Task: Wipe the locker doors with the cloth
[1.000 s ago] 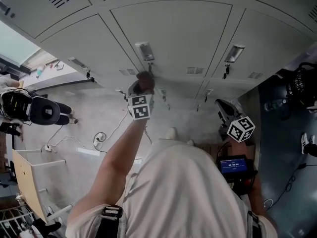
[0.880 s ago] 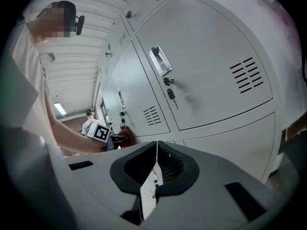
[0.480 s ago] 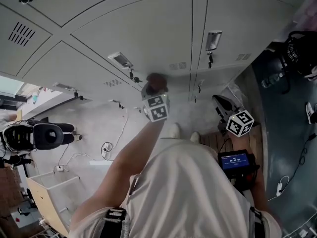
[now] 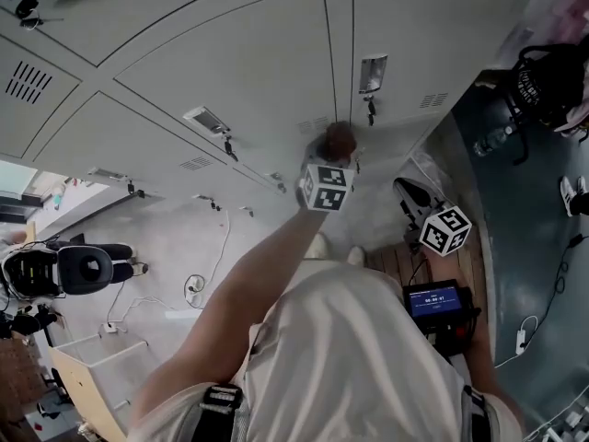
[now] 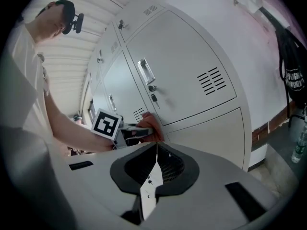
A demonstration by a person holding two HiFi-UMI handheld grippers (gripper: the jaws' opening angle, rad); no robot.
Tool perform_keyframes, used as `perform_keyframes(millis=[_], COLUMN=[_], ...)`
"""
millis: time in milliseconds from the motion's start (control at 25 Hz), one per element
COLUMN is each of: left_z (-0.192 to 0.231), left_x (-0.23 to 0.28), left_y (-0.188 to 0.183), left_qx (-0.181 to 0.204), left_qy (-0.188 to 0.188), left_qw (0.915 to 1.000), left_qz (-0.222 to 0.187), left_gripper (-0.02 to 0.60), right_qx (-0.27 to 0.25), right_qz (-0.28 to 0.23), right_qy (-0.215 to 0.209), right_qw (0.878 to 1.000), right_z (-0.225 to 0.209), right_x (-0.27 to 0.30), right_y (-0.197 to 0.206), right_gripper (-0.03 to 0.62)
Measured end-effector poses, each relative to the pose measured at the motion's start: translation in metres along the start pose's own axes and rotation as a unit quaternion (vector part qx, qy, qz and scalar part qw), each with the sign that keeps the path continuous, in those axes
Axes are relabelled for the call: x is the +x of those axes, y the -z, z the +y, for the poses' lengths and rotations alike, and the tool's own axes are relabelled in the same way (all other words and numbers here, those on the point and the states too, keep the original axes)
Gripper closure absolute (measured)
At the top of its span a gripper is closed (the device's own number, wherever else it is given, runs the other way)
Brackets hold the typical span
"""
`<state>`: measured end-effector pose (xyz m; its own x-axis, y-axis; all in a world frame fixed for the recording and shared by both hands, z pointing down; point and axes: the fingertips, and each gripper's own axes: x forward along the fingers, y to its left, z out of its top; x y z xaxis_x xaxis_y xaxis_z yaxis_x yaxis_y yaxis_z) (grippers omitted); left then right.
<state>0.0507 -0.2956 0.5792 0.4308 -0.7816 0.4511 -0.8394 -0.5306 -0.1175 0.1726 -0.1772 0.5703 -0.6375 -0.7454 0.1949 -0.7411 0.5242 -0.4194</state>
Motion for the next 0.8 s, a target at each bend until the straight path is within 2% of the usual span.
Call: perform_keyframes(millis=[80, 200, 320, 400, 520, 680, 800], left_z=[-0.007, 0.007, 0.028, 0.043, 0.076, 0.124, 0.164], left_x=[0.001, -0.019, -0.036, -0.045, -0.067, -0.092, -0.117], left_y=[-0.012, -0.030, -0.041, -0.033, -0.013, 0.030, 0.063], left_qx=[-0.011, -0.059, -0.082, -0.088, -0.095, -0.092, -0.105], left_qy=[0.009, -0.018, -0.027, -0.032, -0.067, -0.101, -0.147], left_qw=[0.9999, 0.9976, 0.9951, 0.9945, 0.9920, 0.9900, 0.9834], left_qz=[0.000, -0.031, -0.048, -0.048, -0.049, -0.033, -0.017], left_gripper=[0.508, 0.508, 0.508, 0.508, 0.508, 0.508, 0.508], right_qx=[0.000, 0.002, 0.006, 0.008, 0.000, -0.011, -0.016], right_qz=[-0.002, -0.006, -0.007, -0.007, -0.001, 0.010, 0.016], right_qy=[0.005, 0.010, 0.012, 0.008, -0.013, -0.041, -0.059], right_qw=[1.000, 1.000, 1.000, 1.000, 1.000, 0.999, 0.998], right_z=[-0.002, -0.006, -0.012, -0.010, 0.000, 0.012, 0.022], right_x=[-0.005, -0.011, -0.011, -0.005, 0.012, 0.035, 0.048], right_y=[-0.001, -0.004, -0.006, -0.007, -0.009, -0.012, -0.010], right_gripper=[0.576, 0.576, 0.576, 0.576, 0.576, 0.576, 0.576])
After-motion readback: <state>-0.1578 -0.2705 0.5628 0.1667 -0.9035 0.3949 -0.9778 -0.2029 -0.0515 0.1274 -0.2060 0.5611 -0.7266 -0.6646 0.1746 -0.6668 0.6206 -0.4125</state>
